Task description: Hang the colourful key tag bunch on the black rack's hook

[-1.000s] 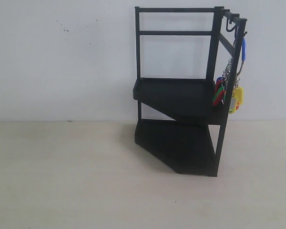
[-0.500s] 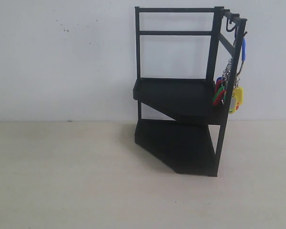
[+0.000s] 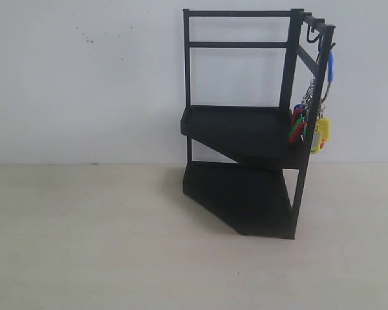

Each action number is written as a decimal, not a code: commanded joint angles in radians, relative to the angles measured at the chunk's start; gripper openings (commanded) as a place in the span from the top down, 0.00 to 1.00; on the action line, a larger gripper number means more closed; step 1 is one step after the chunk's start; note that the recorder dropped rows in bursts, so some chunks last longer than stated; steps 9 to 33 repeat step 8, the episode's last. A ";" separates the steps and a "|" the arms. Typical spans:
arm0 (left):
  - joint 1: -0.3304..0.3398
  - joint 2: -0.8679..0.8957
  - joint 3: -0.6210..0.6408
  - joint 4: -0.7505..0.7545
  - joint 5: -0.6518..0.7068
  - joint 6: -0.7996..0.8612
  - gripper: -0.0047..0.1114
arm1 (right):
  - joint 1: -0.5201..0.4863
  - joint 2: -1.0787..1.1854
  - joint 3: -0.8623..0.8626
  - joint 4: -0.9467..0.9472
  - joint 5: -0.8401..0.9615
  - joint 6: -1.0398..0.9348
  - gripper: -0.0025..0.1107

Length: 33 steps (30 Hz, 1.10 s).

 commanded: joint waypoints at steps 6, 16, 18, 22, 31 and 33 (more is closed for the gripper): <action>0.003 0.004 -0.002 -0.007 -0.008 0.000 0.92 | -0.003 -0.005 0.000 -0.002 0.005 -0.004 0.98; 0.003 0.004 -0.002 -0.007 -0.008 0.000 0.92 | -0.003 -0.005 0.000 -0.002 0.005 -0.004 0.98; 0.003 0.004 -0.002 -0.007 -0.008 0.000 0.92 | -0.003 -0.005 0.000 -0.002 0.005 -0.004 0.98; 0.003 0.004 -0.002 -0.007 -0.008 0.000 0.92 | -0.003 -0.005 0.000 -0.002 0.005 -0.004 0.98; 0.003 0.004 -0.002 -0.007 -0.008 0.000 0.92 | -0.003 -0.005 0.000 -0.002 0.005 -0.004 0.98; 0.003 0.004 -0.002 -0.007 -0.008 0.000 0.92 | -0.003 -0.005 0.000 -0.002 0.005 -0.004 0.98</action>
